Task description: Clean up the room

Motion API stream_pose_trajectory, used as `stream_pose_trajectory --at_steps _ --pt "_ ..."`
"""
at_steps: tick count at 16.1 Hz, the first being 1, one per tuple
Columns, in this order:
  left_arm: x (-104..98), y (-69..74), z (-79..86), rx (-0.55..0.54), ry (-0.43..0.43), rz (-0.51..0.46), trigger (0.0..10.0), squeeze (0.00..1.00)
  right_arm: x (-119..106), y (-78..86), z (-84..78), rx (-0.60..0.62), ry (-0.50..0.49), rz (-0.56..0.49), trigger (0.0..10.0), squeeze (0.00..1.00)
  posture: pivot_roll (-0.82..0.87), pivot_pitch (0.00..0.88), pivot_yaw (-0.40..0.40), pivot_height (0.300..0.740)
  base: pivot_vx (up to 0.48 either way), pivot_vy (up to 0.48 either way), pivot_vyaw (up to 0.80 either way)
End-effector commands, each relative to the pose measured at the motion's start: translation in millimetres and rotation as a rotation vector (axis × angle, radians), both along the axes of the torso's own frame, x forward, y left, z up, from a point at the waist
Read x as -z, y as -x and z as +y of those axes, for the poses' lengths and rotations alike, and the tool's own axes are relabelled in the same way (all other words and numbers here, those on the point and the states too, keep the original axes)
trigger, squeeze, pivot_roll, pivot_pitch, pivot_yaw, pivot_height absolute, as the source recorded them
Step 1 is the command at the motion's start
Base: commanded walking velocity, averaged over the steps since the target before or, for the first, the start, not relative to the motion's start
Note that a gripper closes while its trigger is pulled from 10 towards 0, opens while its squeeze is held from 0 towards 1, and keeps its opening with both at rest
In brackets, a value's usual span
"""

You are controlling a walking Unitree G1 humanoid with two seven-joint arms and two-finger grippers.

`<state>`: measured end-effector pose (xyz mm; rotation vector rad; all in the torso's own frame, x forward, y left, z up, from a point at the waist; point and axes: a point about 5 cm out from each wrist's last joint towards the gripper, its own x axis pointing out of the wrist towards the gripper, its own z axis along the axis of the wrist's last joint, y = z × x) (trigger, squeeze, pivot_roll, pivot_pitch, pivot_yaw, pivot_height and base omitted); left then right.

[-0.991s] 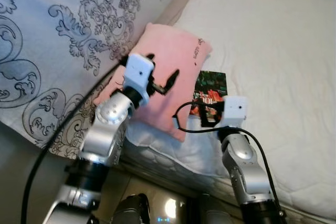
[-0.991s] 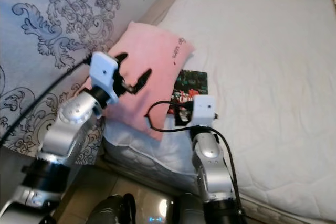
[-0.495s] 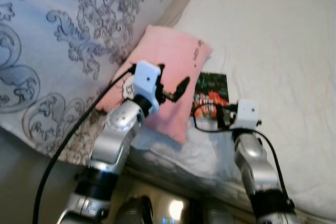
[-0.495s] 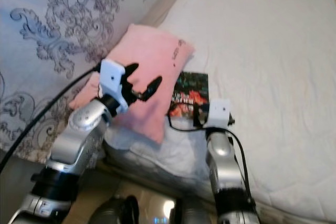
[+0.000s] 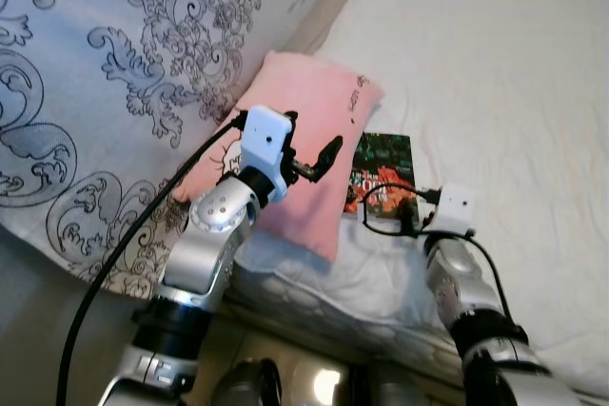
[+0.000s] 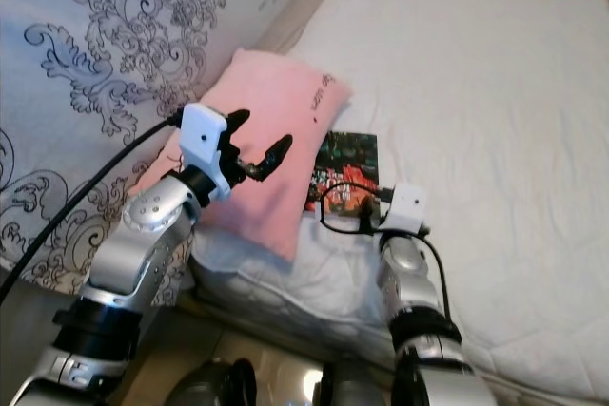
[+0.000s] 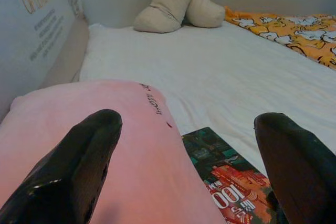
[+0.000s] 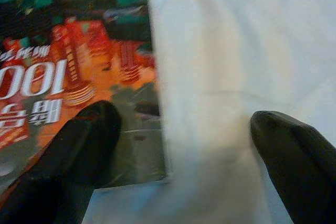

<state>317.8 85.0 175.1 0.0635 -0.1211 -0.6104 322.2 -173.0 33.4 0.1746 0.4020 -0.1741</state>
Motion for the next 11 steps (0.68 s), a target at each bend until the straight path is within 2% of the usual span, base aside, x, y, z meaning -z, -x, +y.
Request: stream_pose_trajectory --at_steps 1,5,7,8,9,11 --pt "-3.4 -0.4 -0.5 0.008 -0.023 -0.019 10.0 0.00 3.8 0.2 5.6 -0.015 -0.042 0.010 10.0 0.00 -0.10 0.106 0.062 0.740 0.000 0.000 0.00" --pt "-5.4 -1.8 -0.4 0.013 -0.037 -0.029 10.0 0.00 1.7 -7.3 24.0 -0.081 -0.077 0.030 10.0 0.00 -0.09 0.106 0.063 0.740 0.000 0.000 0.00" --pt "-5.4 -2.4 1.3 0.005 -0.043 -0.030 10.0 0.00 2.6 -9.2 29.9 -0.083 -0.147 0.053 10.0 0.00 -0.08 0.113 0.059 0.740 0.000 0.000 0.00" --pt "-5.0 -2.9 2.7 -0.002 -0.045 -0.028 10.0 0.00 3.6 -9.1 31.9 -0.077 -0.184 0.066 4.0 0.00 -0.08 0.115 0.057 0.740 0.000 0.000 0.00" --pt "-5.2 -3.4 4.2 -0.009 -0.045 -0.029 10.0 0.00 3.9 -9.1 33.6 -0.082 -0.201 0.069 0.0 0.00 -0.08 0.119 0.053 0.740 0.000 0.000 0.00" --pt "-6.3 -4.5 7.6 -0.020 -0.046 -0.031 10.0 0.00 3.4 -9.3 40.3 -0.103 -0.216 0.064 0.0 0.00 -0.08 0.123 0.048 0.740 0.000 0.000 0.00"
